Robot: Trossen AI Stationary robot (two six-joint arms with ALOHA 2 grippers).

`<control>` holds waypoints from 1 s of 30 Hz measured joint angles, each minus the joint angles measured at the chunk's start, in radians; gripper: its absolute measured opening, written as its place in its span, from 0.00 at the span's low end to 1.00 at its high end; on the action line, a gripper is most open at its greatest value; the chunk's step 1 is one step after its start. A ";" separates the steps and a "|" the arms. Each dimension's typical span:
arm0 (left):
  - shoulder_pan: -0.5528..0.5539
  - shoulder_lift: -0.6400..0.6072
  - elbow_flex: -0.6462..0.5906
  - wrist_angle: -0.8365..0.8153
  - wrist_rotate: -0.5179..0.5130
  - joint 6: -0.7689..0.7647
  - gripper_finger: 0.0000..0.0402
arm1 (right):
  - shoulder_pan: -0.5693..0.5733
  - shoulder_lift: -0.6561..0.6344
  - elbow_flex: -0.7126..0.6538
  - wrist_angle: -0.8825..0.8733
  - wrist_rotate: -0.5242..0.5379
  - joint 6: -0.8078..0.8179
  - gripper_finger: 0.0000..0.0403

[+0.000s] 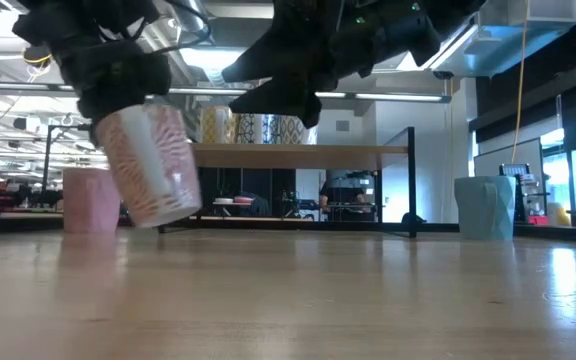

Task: Place coffee mugs
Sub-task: Put the orange pattern mug on the shelf

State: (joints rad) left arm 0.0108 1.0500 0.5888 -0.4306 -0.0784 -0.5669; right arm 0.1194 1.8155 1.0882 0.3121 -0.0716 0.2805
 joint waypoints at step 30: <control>0.055 -0.001 0.000 0.157 0.060 0.019 0.05 | 0.002 0.008 0.000 0.036 0.077 -0.001 0.54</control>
State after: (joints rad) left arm 0.0654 1.0493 0.5892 -0.2734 -0.0179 -0.5480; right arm 0.1218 1.8238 1.0883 0.3480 0.0054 0.2798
